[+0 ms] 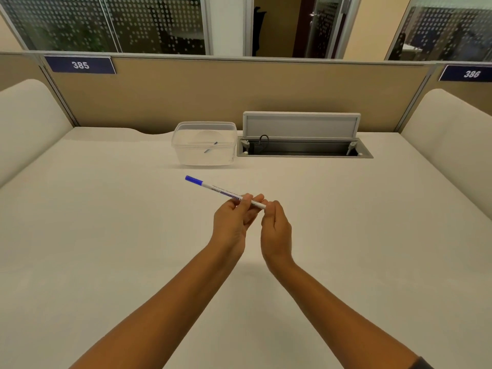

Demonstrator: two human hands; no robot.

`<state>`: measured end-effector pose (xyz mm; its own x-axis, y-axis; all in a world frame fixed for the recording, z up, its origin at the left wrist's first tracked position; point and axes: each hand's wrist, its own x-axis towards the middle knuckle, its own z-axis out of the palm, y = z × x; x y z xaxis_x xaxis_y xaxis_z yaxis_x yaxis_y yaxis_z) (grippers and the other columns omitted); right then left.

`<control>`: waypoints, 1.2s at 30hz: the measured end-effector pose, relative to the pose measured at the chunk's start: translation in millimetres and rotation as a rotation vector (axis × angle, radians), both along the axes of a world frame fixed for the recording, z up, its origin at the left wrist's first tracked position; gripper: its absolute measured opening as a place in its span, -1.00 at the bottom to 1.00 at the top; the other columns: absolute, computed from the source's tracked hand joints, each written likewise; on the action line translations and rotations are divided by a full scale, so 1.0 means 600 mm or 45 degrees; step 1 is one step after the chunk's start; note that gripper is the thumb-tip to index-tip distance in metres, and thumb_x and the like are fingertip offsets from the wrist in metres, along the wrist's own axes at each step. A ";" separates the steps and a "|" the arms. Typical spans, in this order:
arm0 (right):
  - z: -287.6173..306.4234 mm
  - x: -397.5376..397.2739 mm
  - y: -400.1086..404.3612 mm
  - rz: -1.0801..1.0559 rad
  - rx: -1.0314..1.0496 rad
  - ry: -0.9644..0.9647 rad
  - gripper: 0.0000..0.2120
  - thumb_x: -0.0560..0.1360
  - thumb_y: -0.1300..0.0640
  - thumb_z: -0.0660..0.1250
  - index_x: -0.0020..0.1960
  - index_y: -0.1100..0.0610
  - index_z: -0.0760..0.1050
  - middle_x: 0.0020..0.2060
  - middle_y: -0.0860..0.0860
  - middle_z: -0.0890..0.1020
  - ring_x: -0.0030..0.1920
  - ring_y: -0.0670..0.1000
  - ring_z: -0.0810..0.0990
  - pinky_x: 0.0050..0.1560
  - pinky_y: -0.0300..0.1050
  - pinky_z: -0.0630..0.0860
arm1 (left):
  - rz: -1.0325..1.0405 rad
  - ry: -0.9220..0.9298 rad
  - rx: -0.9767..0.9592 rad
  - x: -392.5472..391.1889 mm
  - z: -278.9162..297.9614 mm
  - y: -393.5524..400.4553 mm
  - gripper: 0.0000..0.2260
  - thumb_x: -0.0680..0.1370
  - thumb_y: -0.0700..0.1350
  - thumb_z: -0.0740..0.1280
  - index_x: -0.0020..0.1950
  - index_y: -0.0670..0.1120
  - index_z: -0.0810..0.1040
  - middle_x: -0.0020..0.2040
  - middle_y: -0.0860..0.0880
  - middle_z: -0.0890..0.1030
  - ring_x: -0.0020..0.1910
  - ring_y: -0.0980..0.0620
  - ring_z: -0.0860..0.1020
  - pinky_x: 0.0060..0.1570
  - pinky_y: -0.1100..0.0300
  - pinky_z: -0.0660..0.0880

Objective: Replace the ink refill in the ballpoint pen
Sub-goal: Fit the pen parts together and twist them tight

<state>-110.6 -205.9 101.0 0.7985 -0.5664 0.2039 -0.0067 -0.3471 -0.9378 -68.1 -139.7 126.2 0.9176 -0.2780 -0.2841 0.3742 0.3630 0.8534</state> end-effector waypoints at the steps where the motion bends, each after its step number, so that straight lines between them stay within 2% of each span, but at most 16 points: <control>1: 0.014 0.004 0.005 0.026 0.346 0.057 -0.69 0.63 0.03 -0.02 -0.24 0.02 0.34 -0.46 -0.09 0.33 -0.46 -0.11 0.27 -0.42 -0.24 0.28 | -0.002 -0.055 0.038 0.001 0.001 0.002 -0.88 0.55 -0.13 0.23 0.04 -0.13 0.49 -0.07 -0.07 0.66 -0.09 0.04 0.65 0.03 0.20 0.54; 4: 0.032 0.014 -0.002 0.118 1.220 0.321 -0.62 0.61 0.00 0.02 -0.37 0.05 0.24 -0.54 -0.06 0.21 -0.57 -0.12 0.13 -0.58 -0.28 0.07 | -0.081 -0.189 0.156 0.012 -0.004 0.018 -0.89 0.55 -0.13 0.24 -0.03 -0.13 0.53 -0.09 -0.06 0.68 -0.05 0.02 0.65 0.05 0.23 0.54; 6: 0.026 0.015 -0.008 0.154 1.358 0.492 -0.61 0.60 -0.02 0.04 -0.38 0.06 0.21 -0.57 -0.07 0.19 -0.62 -0.12 0.09 -0.63 -0.31 0.01 | -0.189 -0.160 0.171 0.022 -0.017 0.033 -0.89 0.55 -0.16 0.24 -0.04 -0.15 0.54 -0.07 -0.09 0.68 -0.05 0.02 0.65 0.19 0.13 0.49; 8: 0.015 0.013 -0.003 0.167 0.989 0.613 -0.64 0.60 -0.02 0.00 -0.32 0.06 0.26 -0.51 -0.06 0.25 -0.56 -0.09 0.18 -0.58 -0.26 0.12 | -0.229 -0.050 0.186 0.030 -0.033 0.043 -0.88 0.55 -0.19 0.23 0.00 -0.18 0.54 0.01 -0.13 0.65 -0.08 0.04 0.65 0.26 0.07 0.43; 10: -0.002 0.006 -0.001 0.119 0.176 0.557 -0.71 0.61 -0.02 -0.04 -0.19 0.07 0.31 -0.43 -0.07 0.35 -0.45 -0.06 0.32 -0.44 -0.20 0.25 | -0.174 0.076 0.166 0.034 -0.040 0.045 -0.87 0.54 -0.18 0.25 0.00 -0.20 0.53 0.02 -0.17 0.63 -0.08 -0.01 0.63 0.24 0.03 0.43; 12: -0.029 -0.003 -0.008 0.058 -0.609 0.337 -0.75 0.61 -0.02 -0.02 -0.12 0.07 0.31 -0.46 -0.10 0.36 -0.50 -0.06 0.31 -0.51 -0.23 0.21 | -0.064 0.213 0.081 0.038 -0.040 0.046 -0.88 0.53 -0.15 0.28 -0.07 -0.20 0.53 -0.08 -0.17 0.64 -0.18 -0.04 0.66 0.10 0.02 0.51; 15: -0.042 -0.014 -0.024 0.035 -0.957 0.184 -0.75 0.59 -0.03 0.00 -0.12 0.08 0.35 -0.50 -0.13 0.31 -0.59 -0.07 0.22 -0.58 -0.38 0.02 | 0.036 0.312 -0.014 0.047 -0.036 0.048 -0.89 0.53 -0.18 0.28 -0.10 -0.22 0.52 -0.14 -0.17 0.64 -0.35 -0.01 0.67 -0.08 0.07 0.56; 18: -0.037 -0.009 -0.017 0.072 -0.561 0.144 -0.75 0.61 0.00 -0.02 -0.16 0.08 0.30 -0.50 -0.10 0.30 -0.54 -0.08 0.23 -0.52 -0.27 0.17 | -0.033 0.288 -0.103 0.046 -0.028 0.043 -0.88 0.54 -0.19 0.25 -0.09 -0.23 0.53 -0.21 -0.15 0.68 -0.30 -0.03 0.68 -0.14 0.09 0.60; 23: -0.004 0.005 -0.025 0.220 1.315 0.465 -0.59 0.61 -0.02 0.02 -0.39 0.07 0.24 -0.61 -0.08 0.21 -0.62 -0.10 0.10 -0.62 -0.29 0.02 | -0.119 0.071 -0.108 0.045 -0.033 0.051 -0.87 0.56 -0.23 0.20 -0.06 -0.22 0.53 -0.11 -0.14 0.68 -0.18 -0.03 0.68 -0.14 0.15 0.63; 25: -0.006 0.001 -0.025 0.268 1.529 0.629 -0.57 0.60 -0.02 0.02 -0.41 0.07 0.25 -0.62 -0.08 0.20 -0.65 -0.11 0.08 -0.64 -0.31 -0.02 | -0.113 0.047 0.019 0.045 -0.036 0.056 -0.88 0.56 -0.23 0.20 -0.02 -0.22 0.51 -0.02 -0.17 0.63 -0.19 -0.04 0.67 -0.12 0.12 0.62; 26: -0.005 -0.002 -0.020 0.272 1.374 0.698 -0.59 0.60 -0.02 0.01 -0.39 0.07 0.27 -0.60 -0.07 0.22 -0.63 -0.11 0.11 -0.63 -0.30 0.01 | -0.071 0.081 0.065 0.043 -0.037 0.055 -0.87 0.57 -0.23 0.19 0.04 -0.24 0.48 0.00 -0.19 0.61 -0.19 -0.05 0.66 -0.12 0.09 0.62; 28: -0.007 -0.007 -0.004 0.252 0.491 0.756 -0.65 0.61 -0.04 -0.03 -0.26 0.08 0.31 -0.50 -0.07 0.32 -0.53 -0.09 0.24 -0.54 -0.26 0.16 | 0.075 0.213 0.058 0.040 -0.039 0.048 -0.79 0.57 -0.24 0.19 0.17 -0.28 0.42 0.01 -0.21 0.58 -0.16 -0.09 0.62 -0.09 0.03 0.58; 30: -0.023 -0.013 0.008 0.185 -0.403 0.552 -0.73 0.61 -0.05 -0.05 -0.10 0.07 0.31 -0.44 -0.09 0.38 -0.47 -0.09 0.32 -0.48 -0.22 0.23 | 0.200 0.325 -0.019 0.034 -0.036 0.039 -0.75 0.57 -0.22 0.21 0.22 -0.27 0.41 0.02 -0.22 0.57 -0.10 -0.13 0.60 -0.05 0.02 0.52; 31: -0.029 -0.016 0.010 0.154 -0.609 0.439 -0.75 0.61 -0.04 -0.05 -0.05 0.08 0.31 -0.44 -0.09 0.38 -0.48 -0.09 0.32 -0.48 -0.23 0.23 | 0.227 0.348 -0.042 0.031 -0.032 0.035 -0.75 0.56 -0.21 0.22 0.21 -0.26 0.42 0.03 -0.22 0.57 -0.07 -0.13 0.60 -0.05 0.03 0.52; 34: -0.037 -0.014 -0.004 0.024 -0.763 0.214 -0.71 0.60 -0.06 -0.06 -0.07 0.09 0.33 -0.47 -0.10 0.37 -0.53 -0.09 0.28 -0.53 -0.28 0.18 | 0.211 0.328 -0.128 0.027 -0.016 0.031 -0.79 0.56 -0.21 0.22 0.17 -0.24 0.43 0.01 -0.21 0.58 -0.10 -0.13 0.60 -0.06 0.02 0.53; 36: -0.030 -0.009 -0.008 0.054 -0.531 0.132 -0.73 0.61 -0.03 -0.05 -0.15 0.06 0.29 -0.49 -0.11 0.33 -0.52 -0.09 0.27 -0.50 -0.27 0.20 | 0.176 0.253 -0.177 0.028 -0.008 0.029 -0.82 0.56 -0.21 0.21 0.13 -0.23 0.43 -0.05 -0.18 0.60 -0.14 -0.10 0.62 -0.07 0.01 0.56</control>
